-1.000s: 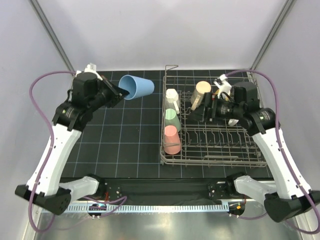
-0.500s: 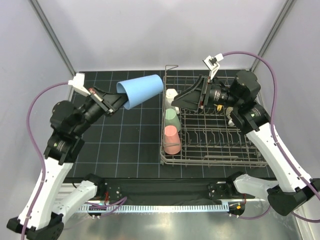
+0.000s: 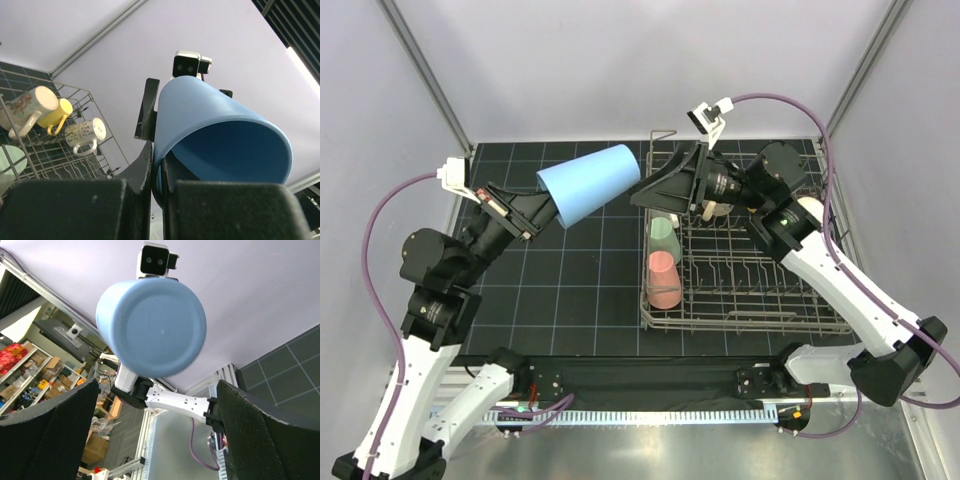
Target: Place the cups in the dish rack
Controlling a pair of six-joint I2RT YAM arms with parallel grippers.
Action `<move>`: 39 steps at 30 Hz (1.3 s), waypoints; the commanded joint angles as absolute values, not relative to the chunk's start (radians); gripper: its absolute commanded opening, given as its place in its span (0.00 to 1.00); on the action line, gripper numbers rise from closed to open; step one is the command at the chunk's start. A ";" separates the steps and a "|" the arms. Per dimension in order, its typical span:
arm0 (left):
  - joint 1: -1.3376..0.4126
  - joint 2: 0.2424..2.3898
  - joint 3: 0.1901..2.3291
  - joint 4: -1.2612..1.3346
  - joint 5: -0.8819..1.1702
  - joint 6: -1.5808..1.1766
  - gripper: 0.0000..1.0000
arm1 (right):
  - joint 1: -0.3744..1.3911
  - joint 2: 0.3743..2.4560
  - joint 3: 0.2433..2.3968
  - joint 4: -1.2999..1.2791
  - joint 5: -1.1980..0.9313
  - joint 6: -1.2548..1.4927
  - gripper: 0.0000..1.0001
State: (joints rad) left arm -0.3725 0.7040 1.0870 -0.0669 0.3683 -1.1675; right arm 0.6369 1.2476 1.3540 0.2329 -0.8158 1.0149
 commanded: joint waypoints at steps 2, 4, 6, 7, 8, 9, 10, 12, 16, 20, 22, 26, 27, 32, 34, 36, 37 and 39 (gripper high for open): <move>-0.371 0.709 1.074 -0.005 0.422 -1.192 0.01 | 0.660 1.275 1.394 0.403 -0.726 1.095 1.00; -0.371 0.700 1.065 -0.005 0.420 -1.196 0.00 | 0.663 1.293 1.396 0.432 -0.698 1.121 1.00; -0.371 0.696 1.051 -0.006 0.420 -1.201 0.00 | 0.669 1.307 1.411 0.440 -0.690 1.135 1.00; -0.371 0.695 1.048 -0.005 0.422 -1.204 0.00 | 0.672 1.316 1.417 0.442 -0.690 1.141 1.00; -0.371 0.695 1.042 -0.005 0.423 -1.206 0.00 | 0.675 1.328 1.423 0.449 -0.692 1.156 1.00; -0.373 0.693 1.042 0.018 0.425 -1.207 0.00 | 0.675 1.335 1.424 0.457 -0.693 1.166 1.00; -0.371 0.693 1.040 0.021 0.426 -1.210 0.00 | 0.678 1.342 1.422 0.463 -0.695 1.172 1.00; -0.371 0.696 1.040 0.025 0.433 -1.207 0.00 | 0.686 1.351 1.413 0.488 -0.693 1.193 0.97; -0.371 0.706 1.040 0.028 0.443 -1.204 0.00 | 0.693 1.370 1.411 0.534 -0.712 1.226 0.89; -0.370 0.729 1.043 0.034 0.466 -1.204 0.01 | 0.695 1.364 1.393 0.537 -0.718 1.226 0.51; -0.371 0.744 1.039 0.034 0.482 -1.206 0.04 | 0.693 1.358 1.388 0.534 -0.719 1.220 0.32; -0.371 0.752 1.008 0.003 0.465 -1.201 0.60 | 0.690 1.333 1.426 0.320 -0.718 1.094 0.04; -0.371 0.750 1.003 -0.036 0.457 -1.194 0.68 | 0.692 1.324 1.443 0.233 -0.683 1.041 0.04; -0.371 0.738 0.991 -0.150 0.420 -1.138 0.96 | 0.652 1.234 1.548 -0.330 -0.485 0.708 0.04; -0.370 0.730 0.994 -0.246 0.394 -1.103 0.98 | 0.626 1.195 1.593 -0.528 -0.351 0.602 0.04; -0.371 0.727 0.994 -0.297 0.377 -1.080 0.98 | 0.606 1.172 1.617 -0.639 -0.250 0.548 0.04; -0.370 0.727 0.997 -0.363 0.364 -1.048 0.98 | 0.600 1.157 1.634 -0.731 -0.165 0.522 0.04; -0.370 0.729 1.023 -0.428 0.319 -1.013 0.98 | 0.588 1.120 1.646 -0.814 -0.088 0.470 0.04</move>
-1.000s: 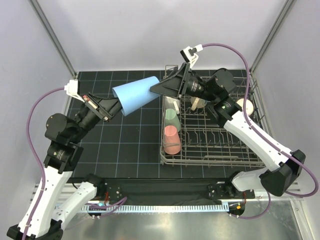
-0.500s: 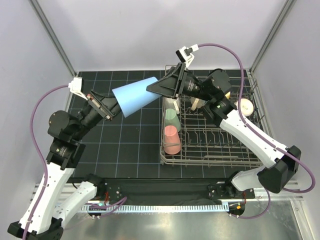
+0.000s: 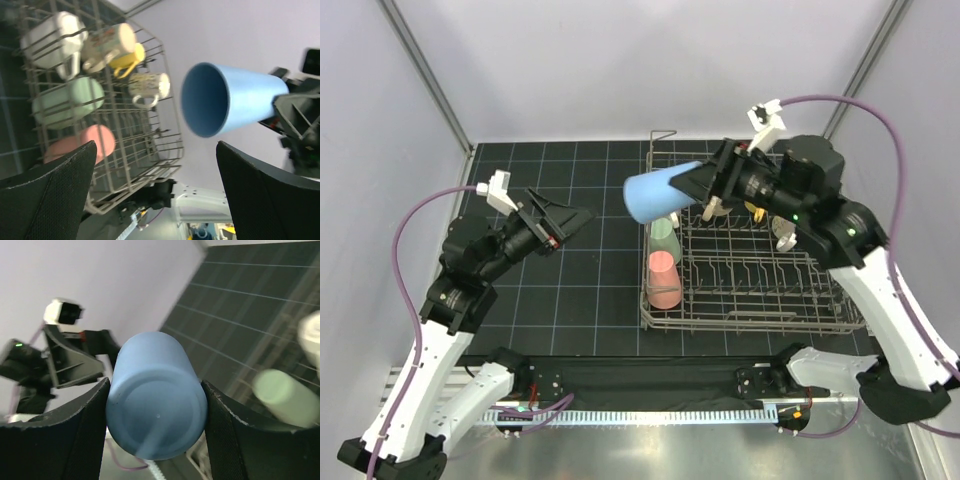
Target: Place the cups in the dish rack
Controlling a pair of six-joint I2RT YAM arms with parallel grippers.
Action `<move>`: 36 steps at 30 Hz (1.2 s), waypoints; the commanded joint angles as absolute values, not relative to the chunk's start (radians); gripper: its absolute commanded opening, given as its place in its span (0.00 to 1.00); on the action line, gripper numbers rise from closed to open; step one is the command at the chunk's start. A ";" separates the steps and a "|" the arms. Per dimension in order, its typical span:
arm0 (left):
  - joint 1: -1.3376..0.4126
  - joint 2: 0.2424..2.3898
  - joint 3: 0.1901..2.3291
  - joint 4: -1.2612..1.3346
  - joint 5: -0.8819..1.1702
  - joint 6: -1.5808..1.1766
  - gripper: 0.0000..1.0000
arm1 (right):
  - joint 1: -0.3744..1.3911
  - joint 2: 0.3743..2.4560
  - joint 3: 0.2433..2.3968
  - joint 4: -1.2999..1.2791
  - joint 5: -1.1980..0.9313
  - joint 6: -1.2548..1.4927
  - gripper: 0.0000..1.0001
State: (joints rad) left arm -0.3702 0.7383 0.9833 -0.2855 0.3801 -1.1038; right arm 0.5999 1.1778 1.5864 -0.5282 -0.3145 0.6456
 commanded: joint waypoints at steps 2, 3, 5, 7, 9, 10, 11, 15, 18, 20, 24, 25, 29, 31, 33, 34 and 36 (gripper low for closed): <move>-0.370 0.744 1.048 -0.532 0.279 -0.973 0.98 | 0.586 1.103 1.657 -0.929 0.042 0.442 0.04; -0.370 0.749 1.057 -0.557 0.266 -0.962 0.98 | 0.586 1.088 1.658 -0.961 0.084 0.422 0.04; -0.370 0.761 1.078 -0.598 0.238 -0.944 0.97 | 0.586 1.074 1.648 -1.052 0.177 0.413 0.04; -0.370 0.772 1.081 -0.604 0.233 -0.943 0.97 | 0.586 1.060 1.617 -1.119 0.215 0.416 0.04; -0.370 0.773 1.077 -0.603 0.235 -0.957 0.96 | 0.586 1.058 1.585 -1.153 0.247 0.435 0.04; -0.370 0.775 1.068 -0.604 0.242 -0.962 0.95 | 0.587 1.058 1.548 -1.176 0.253 0.440 0.04; -0.370 0.778 1.066 -0.603 0.247 -0.966 0.95 | 0.588 1.058 1.530 -1.184 0.258 0.446 0.04; -0.371 0.778 1.055 -0.606 0.255 -0.982 0.94 | 0.588 1.052 1.448 -1.193 0.304 0.469 0.04; -0.370 0.778 1.052 -0.612 0.261 -0.985 0.93 | 0.586 1.058 1.408 -1.193 0.322 0.471 0.04; -0.373 0.781 1.051 -0.621 0.262 -0.991 0.93 | 0.587 1.065 1.382 -1.193 0.351 0.468 0.04; -0.371 0.790 1.060 -0.647 0.279 -0.992 0.92 | 0.588 1.072 1.355 -1.184 0.387 0.451 0.04; -0.371 0.790 1.060 -0.649 0.281 -0.992 0.92 | 0.588 1.072 1.342 -1.169 0.384 0.448 0.04; -0.371 0.788 1.060 -0.658 0.281 -0.999 0.91 | 0.587 1.078 1.301 -1.134 0.353 0.443 0.04; -0.371 0.788 1.063 -0.663 0.278 -0.999 0.91 | 0.588 1.080 1.272 -1.108 0.341 0.445 0.04; -0.371 0.787 1.066 -0.667 0.279 -0.999 0.91 | 0.589 1.081 1.253 -1.089 0.330 0.448 0.04; -0.371 0.787 1.068 -0.670 0.278 -0.999 0.91 | 0.589 1.081 1.232 -1.071 0.330 0.448 0.04; -0.370 0.785 1.069 -0.675 0.276 -0.999 0.91 | 0.588 1.089 1.209 -1.057 0.336 0.443 0.04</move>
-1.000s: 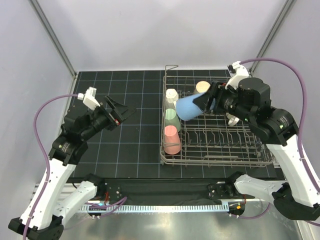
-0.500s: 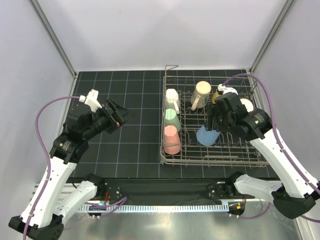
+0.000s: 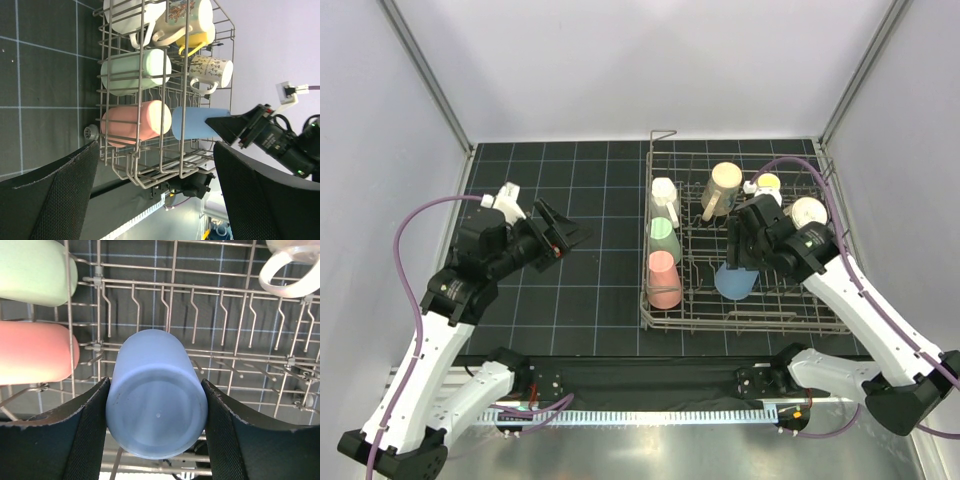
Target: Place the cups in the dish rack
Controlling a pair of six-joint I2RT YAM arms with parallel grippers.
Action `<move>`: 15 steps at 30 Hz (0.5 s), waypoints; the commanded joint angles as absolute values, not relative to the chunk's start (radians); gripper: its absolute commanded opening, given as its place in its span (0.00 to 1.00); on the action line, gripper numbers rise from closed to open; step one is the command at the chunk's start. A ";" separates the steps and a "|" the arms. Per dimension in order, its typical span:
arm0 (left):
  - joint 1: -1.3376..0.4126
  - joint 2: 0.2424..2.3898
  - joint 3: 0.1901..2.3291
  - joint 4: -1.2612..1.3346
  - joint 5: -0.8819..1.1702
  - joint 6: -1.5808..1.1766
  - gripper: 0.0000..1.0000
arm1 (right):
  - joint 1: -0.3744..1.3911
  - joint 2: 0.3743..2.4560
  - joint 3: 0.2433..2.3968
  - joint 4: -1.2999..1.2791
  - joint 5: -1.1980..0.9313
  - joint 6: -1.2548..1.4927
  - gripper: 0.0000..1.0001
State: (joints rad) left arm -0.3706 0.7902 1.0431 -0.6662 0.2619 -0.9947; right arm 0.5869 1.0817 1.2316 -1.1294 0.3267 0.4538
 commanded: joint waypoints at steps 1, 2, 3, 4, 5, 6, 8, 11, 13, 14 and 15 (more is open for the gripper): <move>-0.370 0.788 1.071 -0.678 0.275 -0.999 0.91 | 0.588 1.094 1.184 -1.039 0.340 0.440 0.04; -0.370 0.787 1.074 -0.681 0.276 -0.997 0.91 | 0.588 1.097 1.175 -1.029 0.341 0.437 0.04; -0.371 0.790 1.075 -0.684 0.278 -0.997 0.91 | 0.588 1.100 1.154 -1.020 0.342 0.436 0.04; -0.371 0.796 1.077 -0.689 0.276 -0.996 0.91 | 0.588 1.106 1.144 -0.994 0.339 0.434 0.04; -0.371 0.799 1.083 -0.692 0.275 -0.993 0.91 | 0.588 1.111 1.134 -0.980 0.336 0.433 0.04; -0.371 0.801 1.086 -0.696 0.276 -0.991 0.91 | 0.588 1.118 1.128 -0.974 0.336 0.437 0.04; -0.370 0.813 1.095 -0.709 0.276 -0.985 0.91 | 0.594 1.140 1.111 -0.956 0.328 0.442 0.04; -0.371 0.830 1.106 -0.729 0.278 -0.976 0.91 | 0.597 1.158 1.089 -0.930 0.336 0.448 0.06; -0.370 0.841 1.114 -0.738 0.279 -0.973 0.91 | 0.598 1.163 1.072 -0.914 0.336 0.448 0.09; -0.370 0.848 1.115 -0.750 0.281 -0.970 0.91 | 0.598 1.164 1.068 -0.908 0.334 0.448 0.10; -0.370 0.853 1.118 -0.758 0.281 -0.968 0.91 | 0.600 1.169 1.063 -0.905 0.333 0.446 0.11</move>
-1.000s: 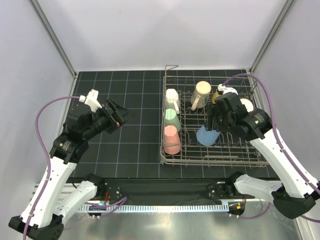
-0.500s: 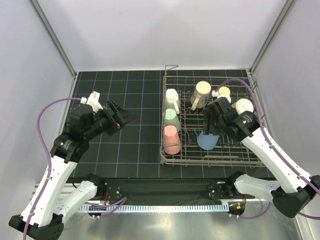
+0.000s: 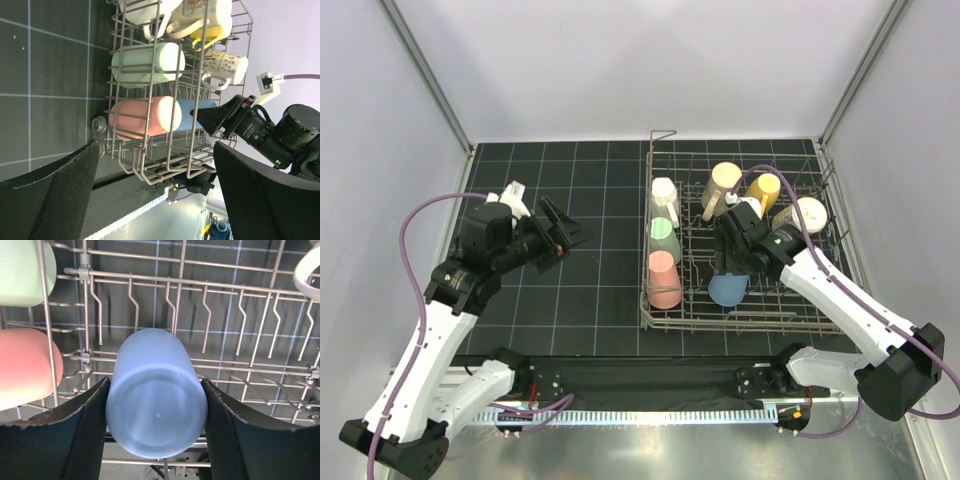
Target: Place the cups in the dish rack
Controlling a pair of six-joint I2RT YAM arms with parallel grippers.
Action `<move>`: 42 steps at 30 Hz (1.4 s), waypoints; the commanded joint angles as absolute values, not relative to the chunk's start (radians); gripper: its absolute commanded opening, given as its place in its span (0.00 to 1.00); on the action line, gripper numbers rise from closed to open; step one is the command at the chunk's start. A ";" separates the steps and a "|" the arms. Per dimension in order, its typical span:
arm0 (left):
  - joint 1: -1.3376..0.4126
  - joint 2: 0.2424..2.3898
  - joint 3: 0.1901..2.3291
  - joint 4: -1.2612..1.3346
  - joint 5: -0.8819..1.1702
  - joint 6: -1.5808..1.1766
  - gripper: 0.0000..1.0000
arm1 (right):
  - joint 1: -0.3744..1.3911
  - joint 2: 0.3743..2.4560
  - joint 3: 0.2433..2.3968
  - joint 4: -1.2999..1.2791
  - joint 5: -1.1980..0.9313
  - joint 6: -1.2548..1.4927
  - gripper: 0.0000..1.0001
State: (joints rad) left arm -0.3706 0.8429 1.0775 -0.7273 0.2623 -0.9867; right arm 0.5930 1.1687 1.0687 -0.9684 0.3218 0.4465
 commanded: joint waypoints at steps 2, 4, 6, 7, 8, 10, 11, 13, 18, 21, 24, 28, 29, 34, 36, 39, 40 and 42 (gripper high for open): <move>-0.370 0.865 1.132 -0.785 0.279 -0.960 0.91 | 0.603 1.170 1.051 -0.899 0.330 0.445 0.13; -0.371 0.884 1.147 -0.801 0.282 -0.953 0.91 | 0.603 1.172 1.032 -0.891 0.322 0.443 0.18; -0.370 0.890 1.149 -0.810 0.284 -0.948 0.91 | 0.604 1.170 1.019 -0.885 0.307 0.445 0.27; -0.370 0.888 1.143 -0.810 0.285 -0.950 0.91 | 0.604 1.170 1.017 -0.885 0.302 0.445 0.30; -0.371 0.890 1.137 -0.810 0.290 -0.951 0.91 | 0.606 1.167 1.014 -0.885 0.298 0.443 0.33; -0.371 0.896 1.131 -0.808 0.299 -0.954 0.91 | 0.606 1.155 1.012 -0.885 0.296 0.448 0.47; -0.371 0.900 1.128 -0.810 0.311 -0.954 0.91 | 0.606 1.152 1.012 -0.888 0.295 0.449 0.53; -0.370 0.919 1.124 -0.813 0.330 -0.953 0.91 | 0.607 1.141 1.023 -0.894 0.291 0.454 0.70; -0.371 0.971 1.111 -0.827 0.466 -0.930 0.91 | 0.606 1.140 1.093 -0.932 0.281 0.451 0.95; -0.373 0.999 1.103 -0.815 0.566 -0.890 0.92 | 0.607 1.149 1.146 -0.963 0.285 0.443 1.00; -0.376 0.993 1.100 -0.818 0.600 -0.864 0.94 | 0.607 1.138 1.196 -0.989 0.285 0.449 1.00; -0.405 0.976 1.109 -0.796 0.652 -0.836 0.98 | 0.607 1.103 1.239 -1.000 0.267 0.468 1.00; -0.417 0.979 1.114 -0.778 0.669 -0.822 0.99 | 0.609 1.094 1.239 -0.997 0.253 0.471 1.00; -0.462 0.976 1.128 -0.773 0.706 -0.798 1.00 | 0.607 1.040 1.195 -0.973 0.204 0.509 1.00; -0.462 0.950 1.120 -0.772 0.700 -0.802 1.00 | 0.607 1.017 1.172 -0.957 0.177 0.520 1.00; -0.463 0.924 1.095 -0.766 0.699 -0.805 1.00 | 0.607 0.974 1.154 -0.928 0.144 0.541 1.00; -0.463 0.902 1.086 -0.759 0.699 -0.810 1.00 | 0.609 0.963 1.146 -0.917 0.132 0.548 1.00; -0.463 0.878 1.060 -0.743 0.710 -0.824 1.00 | 0.607 0.921 1.122 -0.885 0.104 0.566 1.00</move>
